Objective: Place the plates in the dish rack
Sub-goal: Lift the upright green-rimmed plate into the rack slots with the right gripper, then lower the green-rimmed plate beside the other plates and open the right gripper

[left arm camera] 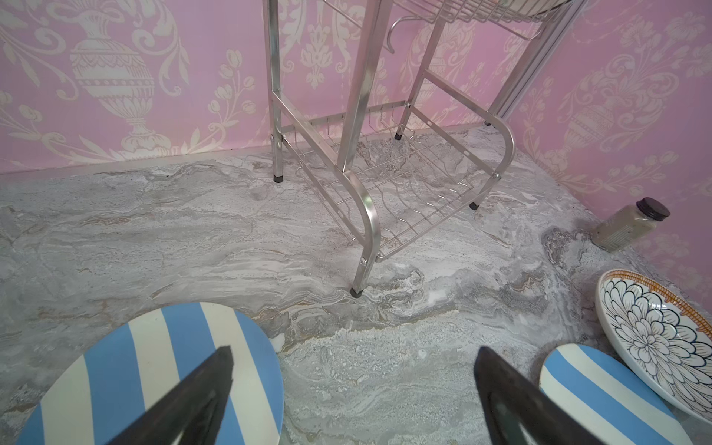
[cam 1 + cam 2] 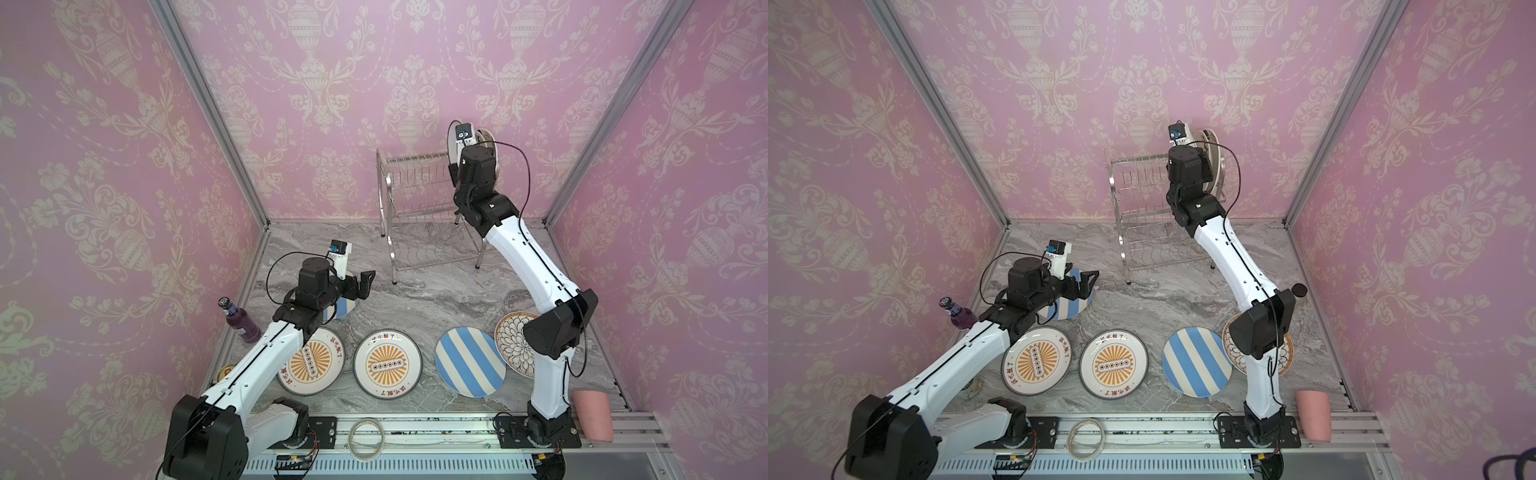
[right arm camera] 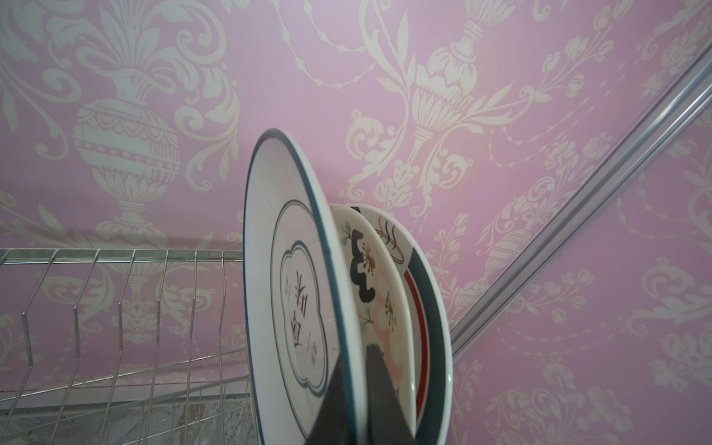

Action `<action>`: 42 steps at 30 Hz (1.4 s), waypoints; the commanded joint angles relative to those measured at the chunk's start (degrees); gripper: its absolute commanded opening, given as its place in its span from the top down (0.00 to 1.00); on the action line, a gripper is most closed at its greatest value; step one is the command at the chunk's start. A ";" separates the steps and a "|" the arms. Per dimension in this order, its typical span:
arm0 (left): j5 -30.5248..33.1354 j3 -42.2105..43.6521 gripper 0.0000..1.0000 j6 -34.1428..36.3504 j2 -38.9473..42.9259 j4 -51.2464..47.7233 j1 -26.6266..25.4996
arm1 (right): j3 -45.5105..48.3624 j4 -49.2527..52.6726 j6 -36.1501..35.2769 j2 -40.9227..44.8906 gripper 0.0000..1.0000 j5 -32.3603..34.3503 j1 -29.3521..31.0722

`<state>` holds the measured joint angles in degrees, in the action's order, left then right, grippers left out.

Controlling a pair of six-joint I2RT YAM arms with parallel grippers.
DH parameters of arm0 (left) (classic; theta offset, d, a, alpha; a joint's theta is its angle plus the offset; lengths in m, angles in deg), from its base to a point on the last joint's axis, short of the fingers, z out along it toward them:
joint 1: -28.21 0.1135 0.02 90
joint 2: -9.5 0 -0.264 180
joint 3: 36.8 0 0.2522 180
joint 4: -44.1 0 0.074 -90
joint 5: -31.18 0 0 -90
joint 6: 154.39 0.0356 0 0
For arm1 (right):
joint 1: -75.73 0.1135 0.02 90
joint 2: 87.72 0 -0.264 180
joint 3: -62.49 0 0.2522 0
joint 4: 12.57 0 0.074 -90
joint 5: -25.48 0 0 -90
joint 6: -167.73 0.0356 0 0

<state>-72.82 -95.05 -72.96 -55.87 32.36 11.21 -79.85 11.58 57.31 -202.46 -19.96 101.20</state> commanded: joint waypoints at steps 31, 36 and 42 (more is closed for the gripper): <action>0.20 0.12 0.01 1.28 -1.43 -0.79 1.00 | -0.63 0.86 7.18 -2.38 0.86 -0.07 -1.79; 0.12 0.33 0.01 1.02 -1.43 -0.46 1.06 | -0.41 0.86 6.63 -1.43 0.76 -0.14 -1.70; -0.15 0.61 0.01 0.69 -1.42 -0.20 1.02 | -0.97 0.51 4.86 -1.01 0.73 -0.17 -1.00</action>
<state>-72.87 -95.05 -72.83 -56.98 32.39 11.89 -80.07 13.48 63.51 -204.91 -20.60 99.65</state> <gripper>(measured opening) 0.994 0.264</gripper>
